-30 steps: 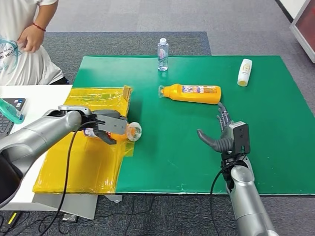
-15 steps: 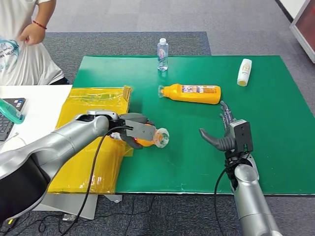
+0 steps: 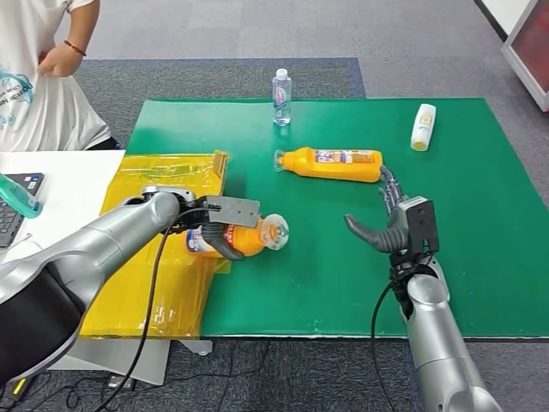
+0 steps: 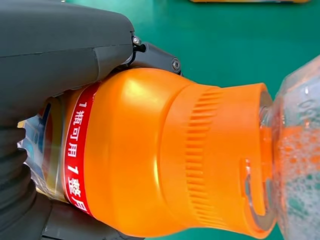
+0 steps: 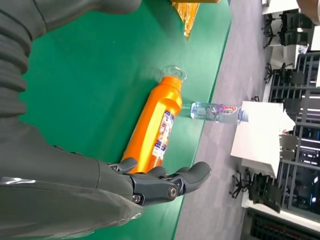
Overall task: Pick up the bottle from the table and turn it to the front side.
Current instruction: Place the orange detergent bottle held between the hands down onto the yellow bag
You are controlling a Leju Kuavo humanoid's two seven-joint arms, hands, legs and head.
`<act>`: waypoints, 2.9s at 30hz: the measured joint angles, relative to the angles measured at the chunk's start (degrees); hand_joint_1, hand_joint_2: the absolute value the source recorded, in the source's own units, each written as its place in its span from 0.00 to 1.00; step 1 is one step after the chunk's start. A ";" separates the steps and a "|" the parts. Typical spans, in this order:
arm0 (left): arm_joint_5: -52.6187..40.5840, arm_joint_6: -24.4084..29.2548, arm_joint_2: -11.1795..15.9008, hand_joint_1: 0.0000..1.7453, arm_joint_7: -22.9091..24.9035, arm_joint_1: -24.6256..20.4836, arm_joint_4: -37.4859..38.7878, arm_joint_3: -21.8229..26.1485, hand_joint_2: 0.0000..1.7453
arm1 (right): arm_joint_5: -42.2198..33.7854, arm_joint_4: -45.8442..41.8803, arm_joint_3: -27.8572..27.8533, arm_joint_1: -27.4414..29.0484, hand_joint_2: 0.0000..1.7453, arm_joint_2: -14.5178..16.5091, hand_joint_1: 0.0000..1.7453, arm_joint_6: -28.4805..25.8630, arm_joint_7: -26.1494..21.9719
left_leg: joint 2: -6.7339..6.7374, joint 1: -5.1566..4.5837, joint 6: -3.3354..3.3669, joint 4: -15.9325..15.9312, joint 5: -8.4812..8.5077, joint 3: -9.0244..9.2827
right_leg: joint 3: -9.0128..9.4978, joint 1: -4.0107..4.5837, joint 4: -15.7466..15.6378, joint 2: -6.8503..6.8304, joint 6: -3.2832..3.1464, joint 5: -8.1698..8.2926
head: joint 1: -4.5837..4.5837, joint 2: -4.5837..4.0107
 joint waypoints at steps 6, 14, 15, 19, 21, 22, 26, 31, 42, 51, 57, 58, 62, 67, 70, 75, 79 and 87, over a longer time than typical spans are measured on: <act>-0.12 -0.50 -0.44 1.00 2.94 0.03 0.78 0.44 1.00 | 0.00 1.40 0.80 -0.79 1.00 0.00 0.00 -0.08 -0.02 | 0.04 0.02 -0.07 -0.03 -0.09 0.29 | 0.23 0.02 0.00 0.06 -0.09 -0.07 | 0.01 0.00; -1.31 -4.68 -1.17 1.00 7.25 -0.30 1.57 0.30 1.00 | -0.06 3.81 1.55 -2.17 1.00 0.00 0.00 -0.14 -0.20 | 0.05 0.02 -0.09 -0.03 -0.11 0.42 | 0.36 0.02 0.01 0.08 -0.11 -0.08 | 0.01 0.00; -1.36 -5.59 -1.22 1.00 7.82 -0.36 1.70 0.22 1.00 | -0.08 4.23 1.73 -2.44 1.00 0.00 0.00 -0.11 -0.30 | 0.05 0.02 -0.09 -0.03 -0.11 0.43 | 0.36 0.02 0.01 0.08 -0.11 -0.08 | 0.01 0.00; -1.21 -8.13 -1.27 1.00 9.95 -0.29 2.50 -0.14 1.00 | -0.13 5.98 2.43 -3.54 1.00 0.00 0.00 -0.05 -0.61 | 0.04 0.02 -0.09 -0.03 -0.11 0.44 | 0.38 0.02 0.01 0.07 -0.10 -0.10 | 0.01 0.00; -0.83 -8.38 -1.19 1.00 10.27 -0.14 2.86 -0.17 1.00 | -0.22 6.73 2.72 -3.92 1.00 0.00 0.00 -0.06 -0.82 | 0.04 0.02 -0.08 -0.03 -0.12 0.44 | 0.39 0.02 0.01 0.06 -0.08 -0.12 | 0.01 0.00; -0.59 -8.41 -1.14 1.00 10.29 -0.07 3.02 -0.18 1.00 | -0.29 7.07 2.85 -4.09 1.00 0.00 0.00 -0.07 -0.93 | 0.04 0.02 -0.08 -0.03 -0.12 0.44 | 0.40 0.02 0.01 0.06 -0.08 -0.13 | 0.01 0.00; -0.14 -8.29 -1.06 1.00 10.64 0.10 3.49 -0.20 1.00 | -0.66 8.30 3.09 -4.66 1.00 0.00 0.00 -0.10 -1.14 | 0.04 0.02 -0.09 -0.03 -0.18 0.47 | 0.41 0.01 0.01 0.08 -0.09 -0.14 | 0.01 0.00; -0.01 -8.04 -1.02 1.00 11.72 0.29 3.87 -0.37 1.00 | -0.89 9.81 3.09 -4.90 1.00 0.00 0.00 -0.27 -1.38 | 0.05 0.02 -0.10 -0.04 -0.21 0.51 | 0.42 0.01 0.01 0.09 -0.11 -0.16 | 0.01 0.00; -2.07 -2.26 -0.55 1.00 15.16 1.65 4.33 -1.85 1.00 | -1.28 12.61 2.66 -3.41 1.00 -2.29 0.00 -2.11 -1.97 | 0.06 0.02 -0.11 -0.05 -0.22 0.59 | 0.46 0.01 0.01 0.10 -0.16 -0.20 | 0.02 0.00; -3.05 -0.63 0.73 1.00 15.44 2.19 4.39 -2.91 1.00 | -0.84 14.46 1.30 -2.13 1.00 -4.10 0.00 -2.96 -2.49 | 0.10 0.02 -0.11 -0.08 -0.22 0.65 | 0.48 0.01 0.02 0.14 -0.17 -0.20 | 0.01 0.00; -3.03 0.86 2.61 0.71 13.32 2.54 4.39 -3.02 1.00 | -0.26 15.52 -0.05 -1.47 1.00 -4.72 0.00 -3.11 -2.98 | 0.19 0.03 -0.15 -0.18 -0.24 0.82 | 0.57 0.01 0.02 0.24 -0.21 -0.22 | 0.02 0.00; -3.02 1.24 2.87 0.46 13.06 2.60 4.39 -3.02 1.00 | -0.19 15.65 -0.26 -1.35 1.00 -4.79 0.00 -3.11 -3.05 | 0.22 0.03 -0.16 -0.19 -0.26 0.86 | 0.60 0.00 0.02 0.26 -0.22 -0.22 | 0.01 0.00; -2.75 3.65 3.66 0.00 12.50 3.43 4.39 -3.01 1.00 | -0.03 15.94 -1.01 -0.58 1.00 -5.03 0.00 -3.19 -3.10 | 0.39 0.04 -0.23 -0.24 -0.31 1.03 | 0.66 0.00 0.02 0.42 -0.26 -0.22 | 0.00 0.00; -2.50 7.42 4.35 0.00 11.90 5.62 4.41 -2.89 1.00 | 0.18 15.95 -2.19 0.83 1.00 -5.51 0.00 -3.58 -3.10 | 0.36 0.09 -0.25 -0.25 -0.24 0.98 | 0.65 0.06 0.03 0.39 -0.27 -0.29 | 0.00 0.00; -2.64 9.57 4.50 0.00 10.82 6.24 4.41 -2.87 0.25 | 0.38 15.94 -2.78 1.48 1.00 -5.70 0.00 -3.92 -3.09 | 0.32 0.08 -0.19 -0.25 -0.28 0.98 | 0.71 0.03 0.02 0.33 -0.19 -0.35 | 0.01 0.00; -3.21 13.72 4.47 0.00 9.45 7.39 4.39 -2.70 0.00 | 0.96 15.80 -3.77 2.92 1.00 -5.90 0.00 -4.39 -2.89 | 0.21 -0.02 -0.05 -0.24 -0.38 0.98 | 0.78 -0.10 0.01 0.22 -0.03 -0.47 | 0.01 0.00; -4.29 18.91 4.15 0.00 9.14 8.39 4.18 -2.19 0.00 | 1.26 14.56 -5.06 4.65 1.00 -6.09 0.00 -5.02 -2.17 | 0.12 -0.06 0.00 -0.24 -0.42 1.01 | 0.83 -0.14 0.00 0.15 0.01 -0.50 | 0.01 0.00; -11.95 37.54 2.05 0.00 14.74 12.71 1.16 2.31 0.00 | 3.07 8.01 -9.99 11.09 1.00 -6.16 0.00 -5.02 0.26 | -0.06 -0.14 0.08 -0.24 -0.45 1.00 | 0.88 -0.23 -0.01 -0.05 0.12 -0.60 | 0.01 0.00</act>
